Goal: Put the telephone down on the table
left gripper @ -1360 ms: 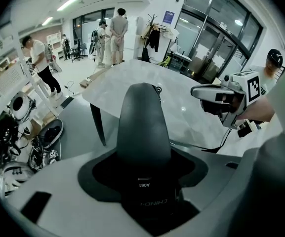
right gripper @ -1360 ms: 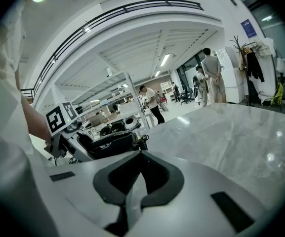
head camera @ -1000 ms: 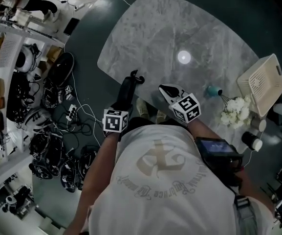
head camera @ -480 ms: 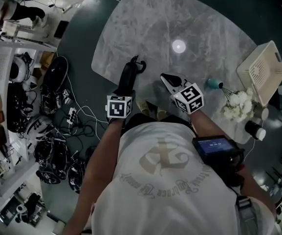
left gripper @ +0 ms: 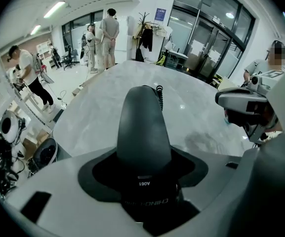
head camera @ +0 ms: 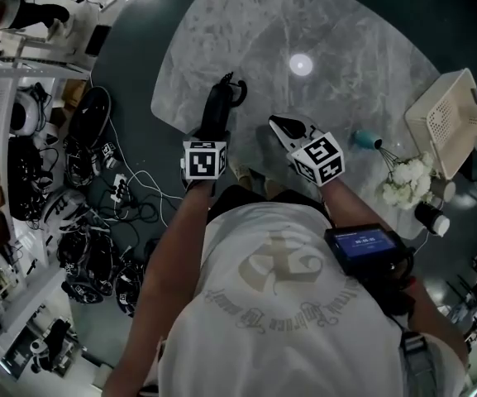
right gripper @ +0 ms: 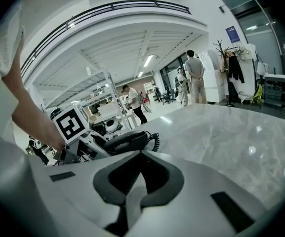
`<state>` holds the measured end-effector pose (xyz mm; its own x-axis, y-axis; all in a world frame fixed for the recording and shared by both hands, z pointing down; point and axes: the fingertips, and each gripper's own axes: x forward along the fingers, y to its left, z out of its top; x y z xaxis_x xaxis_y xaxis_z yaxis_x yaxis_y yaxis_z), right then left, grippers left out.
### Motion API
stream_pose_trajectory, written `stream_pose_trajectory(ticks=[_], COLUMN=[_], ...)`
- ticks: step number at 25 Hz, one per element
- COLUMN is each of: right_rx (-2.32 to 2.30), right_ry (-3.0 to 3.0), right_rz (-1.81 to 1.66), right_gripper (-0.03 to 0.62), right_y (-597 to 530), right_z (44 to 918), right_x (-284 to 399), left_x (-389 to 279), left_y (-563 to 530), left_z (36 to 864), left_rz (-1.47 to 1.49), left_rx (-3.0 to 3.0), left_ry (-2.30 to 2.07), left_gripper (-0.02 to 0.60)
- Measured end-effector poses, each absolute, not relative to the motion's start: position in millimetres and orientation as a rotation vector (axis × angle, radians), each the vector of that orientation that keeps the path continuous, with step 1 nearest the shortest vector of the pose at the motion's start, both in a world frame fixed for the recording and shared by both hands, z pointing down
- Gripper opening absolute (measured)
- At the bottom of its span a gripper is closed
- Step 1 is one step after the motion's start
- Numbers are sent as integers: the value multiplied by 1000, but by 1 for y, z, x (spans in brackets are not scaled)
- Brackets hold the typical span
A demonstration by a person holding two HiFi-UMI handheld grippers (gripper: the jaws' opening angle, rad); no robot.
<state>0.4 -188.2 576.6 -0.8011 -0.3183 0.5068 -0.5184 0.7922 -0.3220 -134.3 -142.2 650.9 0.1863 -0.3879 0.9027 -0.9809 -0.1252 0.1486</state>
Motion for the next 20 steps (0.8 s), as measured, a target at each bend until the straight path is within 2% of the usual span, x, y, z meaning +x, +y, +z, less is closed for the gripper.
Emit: stream_pose_trajectory(ticks=[20], right_rx=[675], right_ry=[-2529], right_rz=[681], right_gripper=[15], right_y=[-210], right_z=[595], right_x=[4], left_x=[-132], left_y=[-205], left_z=[668], left_rz=[993], left_rx=[1705], left_ry=[-1380], left_gripper=[284])
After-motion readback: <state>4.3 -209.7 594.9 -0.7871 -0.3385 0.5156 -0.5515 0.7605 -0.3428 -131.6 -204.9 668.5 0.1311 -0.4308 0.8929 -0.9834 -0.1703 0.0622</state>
